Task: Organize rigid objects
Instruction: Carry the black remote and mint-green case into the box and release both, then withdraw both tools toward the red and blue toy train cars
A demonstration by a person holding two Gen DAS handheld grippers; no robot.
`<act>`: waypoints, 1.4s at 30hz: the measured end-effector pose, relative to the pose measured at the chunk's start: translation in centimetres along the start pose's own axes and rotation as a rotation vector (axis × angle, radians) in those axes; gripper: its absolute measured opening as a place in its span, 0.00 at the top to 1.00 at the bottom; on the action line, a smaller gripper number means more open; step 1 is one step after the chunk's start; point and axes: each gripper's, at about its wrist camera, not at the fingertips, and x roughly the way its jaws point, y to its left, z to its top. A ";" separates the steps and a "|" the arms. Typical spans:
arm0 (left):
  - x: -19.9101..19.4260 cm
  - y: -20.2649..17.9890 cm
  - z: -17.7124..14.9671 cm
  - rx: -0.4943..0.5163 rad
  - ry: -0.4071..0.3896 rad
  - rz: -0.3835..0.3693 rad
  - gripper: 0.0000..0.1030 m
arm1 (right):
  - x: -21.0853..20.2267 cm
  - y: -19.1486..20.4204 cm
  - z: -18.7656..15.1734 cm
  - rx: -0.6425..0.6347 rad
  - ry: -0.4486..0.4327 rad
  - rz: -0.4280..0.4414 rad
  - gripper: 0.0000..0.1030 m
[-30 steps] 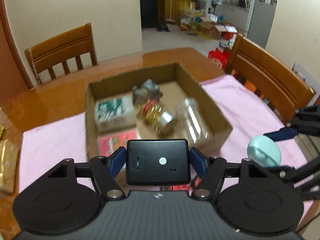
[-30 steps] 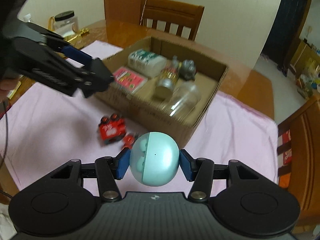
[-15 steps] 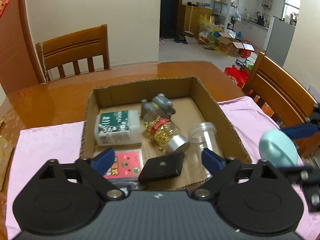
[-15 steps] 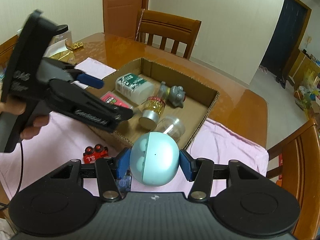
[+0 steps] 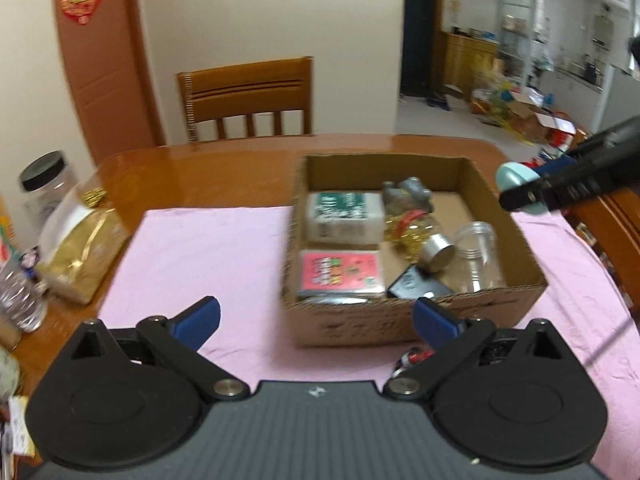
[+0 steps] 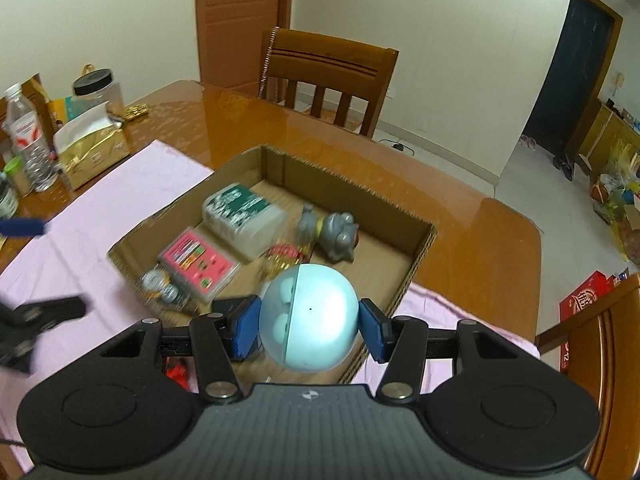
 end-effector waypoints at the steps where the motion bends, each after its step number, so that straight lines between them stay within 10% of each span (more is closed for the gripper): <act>1: -0.3 0.3 -0.3 -0.008 -0.002 0.013 0.01 | 0.7 -0.3 0.5 0.005 0.002 -0.001 0.44; 15: -2.3 2.6 -3.3 -0.058 0.005 0.090 0.01 | 10.3 -2.2 3.9 0.057 0.120 -0.044 0.43; 17: -2.4 2.8 -3.5 -0.064 0.009 0.095 0.01 | 10.4 -2.2 4.0 0.059 0.107 -0.064 0.27; 20: -2.5 3.0 -3.6 -0.066 0.010 0.098 0.01 | 9.5 -2.0 4.1 0.056 0.059 -0.090 0.02; 42: -2.4 3.0 -5.1 0.007 0.037 0.067 0.01 | -2.7 3.4 -4.8 0.143 -0.024 -0.054 0.00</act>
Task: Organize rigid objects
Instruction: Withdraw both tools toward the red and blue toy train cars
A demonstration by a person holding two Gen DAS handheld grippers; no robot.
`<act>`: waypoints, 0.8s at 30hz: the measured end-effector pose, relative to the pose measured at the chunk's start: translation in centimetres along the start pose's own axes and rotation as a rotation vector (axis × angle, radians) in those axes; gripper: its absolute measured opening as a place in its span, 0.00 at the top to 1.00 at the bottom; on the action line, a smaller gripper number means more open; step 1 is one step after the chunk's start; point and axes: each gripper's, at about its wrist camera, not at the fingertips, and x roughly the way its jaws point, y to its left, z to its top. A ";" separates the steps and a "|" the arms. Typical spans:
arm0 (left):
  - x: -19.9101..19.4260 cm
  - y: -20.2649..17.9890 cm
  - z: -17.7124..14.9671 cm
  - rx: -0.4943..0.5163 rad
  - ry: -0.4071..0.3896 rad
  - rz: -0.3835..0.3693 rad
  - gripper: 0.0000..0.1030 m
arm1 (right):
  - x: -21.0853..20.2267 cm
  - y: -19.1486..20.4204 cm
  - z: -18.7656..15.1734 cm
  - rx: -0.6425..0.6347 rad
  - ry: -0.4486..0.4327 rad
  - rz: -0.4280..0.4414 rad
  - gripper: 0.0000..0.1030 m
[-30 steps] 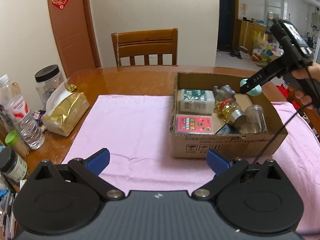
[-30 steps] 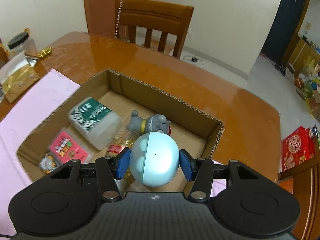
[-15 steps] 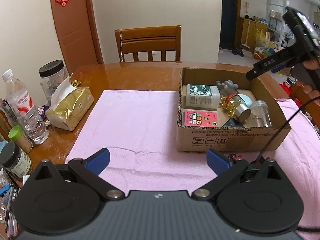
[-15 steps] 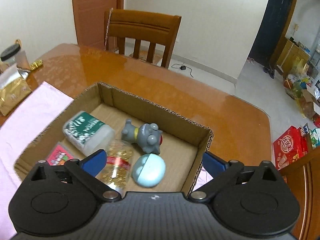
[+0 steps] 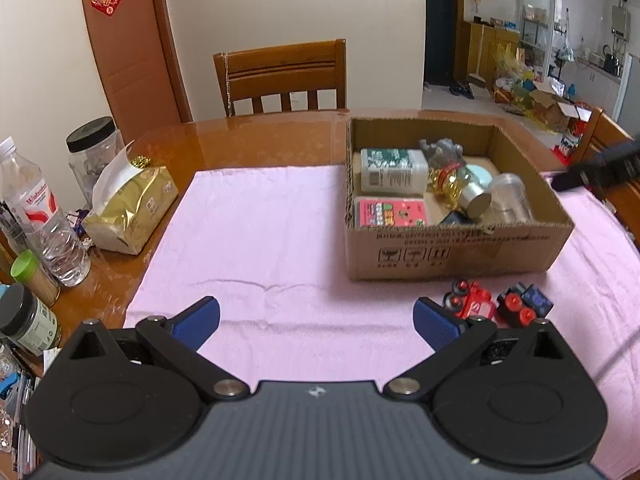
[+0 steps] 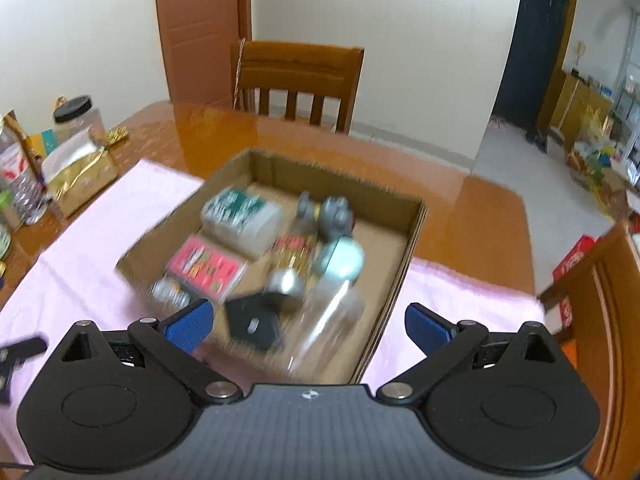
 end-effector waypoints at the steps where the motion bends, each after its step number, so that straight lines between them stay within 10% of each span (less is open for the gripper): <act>1: 0.1 0.0 -0.2 0.000 0.005 0.001 0.01 | 0.2 0.3 -0.9 0.008 0.013 0.003 0.00; 10: 1.0 0.3 -1.8 -0.025 0.054 -0.020 0.01 | 5.7 3.8 -8.8 0.041 0.130 -0.033 0.00; 24: 2.3 -0.5 -2.1 0.062 0.075 -0.119 0.01 | 9.0 3.0 -9.9 0.114 0.141 -0.149 0.00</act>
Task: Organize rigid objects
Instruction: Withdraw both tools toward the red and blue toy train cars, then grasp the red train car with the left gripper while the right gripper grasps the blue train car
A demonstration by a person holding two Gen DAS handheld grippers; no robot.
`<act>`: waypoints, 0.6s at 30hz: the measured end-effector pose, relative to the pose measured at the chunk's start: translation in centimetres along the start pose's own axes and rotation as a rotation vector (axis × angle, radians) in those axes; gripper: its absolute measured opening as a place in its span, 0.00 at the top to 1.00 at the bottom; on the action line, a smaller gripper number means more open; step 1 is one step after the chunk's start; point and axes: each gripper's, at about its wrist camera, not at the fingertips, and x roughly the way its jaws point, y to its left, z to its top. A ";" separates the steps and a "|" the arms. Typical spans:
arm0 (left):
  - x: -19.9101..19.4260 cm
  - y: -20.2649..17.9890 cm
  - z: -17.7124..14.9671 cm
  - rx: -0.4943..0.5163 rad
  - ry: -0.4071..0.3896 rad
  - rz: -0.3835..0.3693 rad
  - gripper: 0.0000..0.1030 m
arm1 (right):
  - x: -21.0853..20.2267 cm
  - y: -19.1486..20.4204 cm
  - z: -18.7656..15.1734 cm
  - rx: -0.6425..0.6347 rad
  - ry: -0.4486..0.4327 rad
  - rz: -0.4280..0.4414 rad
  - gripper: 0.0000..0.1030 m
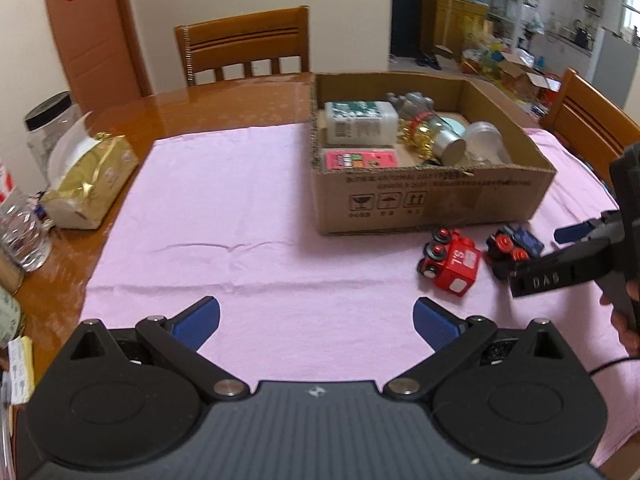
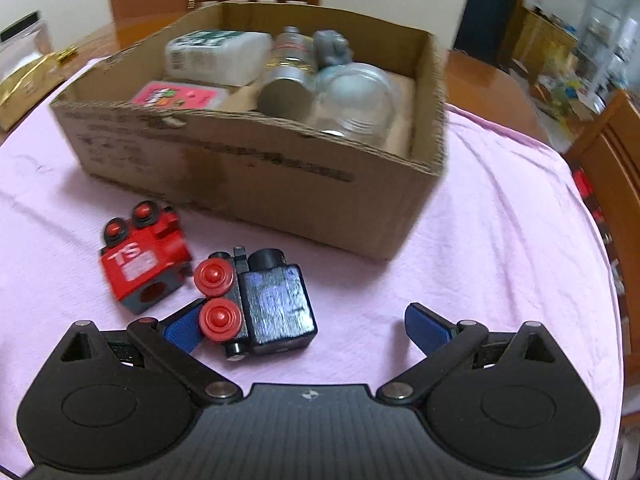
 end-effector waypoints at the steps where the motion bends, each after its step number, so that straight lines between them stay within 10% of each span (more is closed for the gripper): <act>1: 0.2 -0.1 0.1 0.008 0.001 -0.011 0.01 | 0.0 -0.5 0.0 0.015 -0.001 -0.011 0.00; 18: 5.6 -7.5 2.8 0.154 0.078 -0.128 0.01 | -0.4 -4.0 -1.4 -0.026 -0.031 0.080 0.00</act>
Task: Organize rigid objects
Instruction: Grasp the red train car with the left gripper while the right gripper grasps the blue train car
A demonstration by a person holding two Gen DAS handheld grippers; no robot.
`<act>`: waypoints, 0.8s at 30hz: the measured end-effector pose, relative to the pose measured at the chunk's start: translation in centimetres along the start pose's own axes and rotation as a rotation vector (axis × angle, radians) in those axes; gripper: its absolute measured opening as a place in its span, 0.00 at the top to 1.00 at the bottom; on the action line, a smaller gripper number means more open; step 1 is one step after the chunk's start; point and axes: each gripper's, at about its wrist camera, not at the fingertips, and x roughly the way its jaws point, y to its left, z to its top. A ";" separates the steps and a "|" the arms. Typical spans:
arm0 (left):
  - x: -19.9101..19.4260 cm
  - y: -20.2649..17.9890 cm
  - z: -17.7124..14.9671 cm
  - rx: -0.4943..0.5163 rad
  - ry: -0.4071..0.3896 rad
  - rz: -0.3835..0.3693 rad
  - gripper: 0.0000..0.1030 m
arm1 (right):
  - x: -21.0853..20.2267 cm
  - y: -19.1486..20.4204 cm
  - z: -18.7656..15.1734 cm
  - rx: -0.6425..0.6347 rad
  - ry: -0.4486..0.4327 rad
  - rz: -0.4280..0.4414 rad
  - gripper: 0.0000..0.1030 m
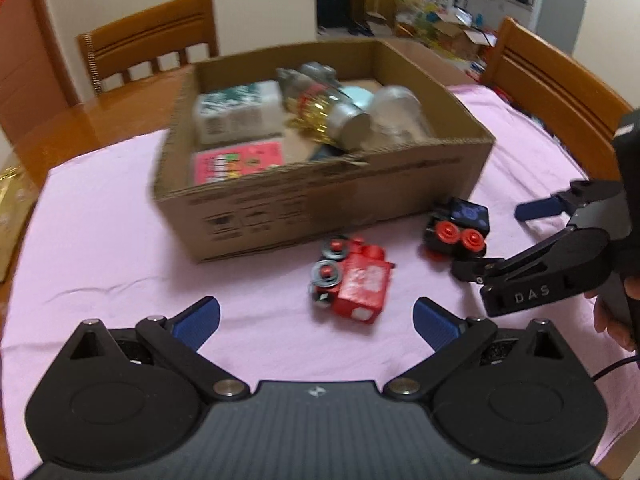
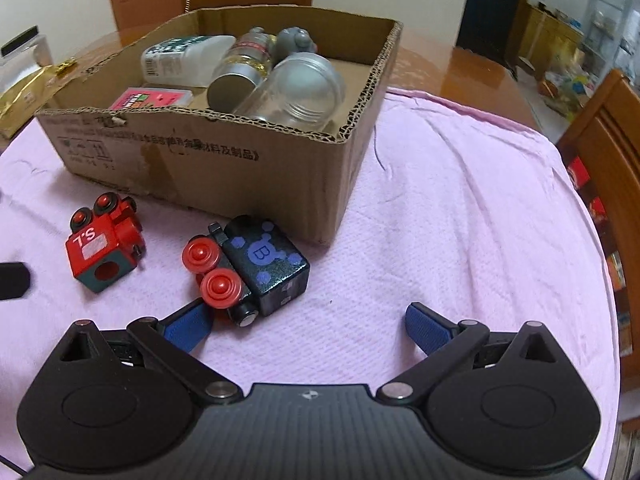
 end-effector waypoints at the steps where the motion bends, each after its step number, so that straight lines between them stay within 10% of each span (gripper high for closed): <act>1: 0.5 -0.4 0.2 0.012 0.005 0.013 0.01 | 0.0 0.0 -0.1 -0.011 -0.005 0.007 0.00; 12: 3.5 -2.6 1.2 0.141 0.019 -0.008 0.12 | 0.1 -0.7 0.0 -0.087 -0.033 0.059 0.00; 24: 4.2 -1.2 1.2 0.143 0.020 -0.097 0.53 | 0.3 -1.0 0.0 -0.131 -0.048 0.089 0.00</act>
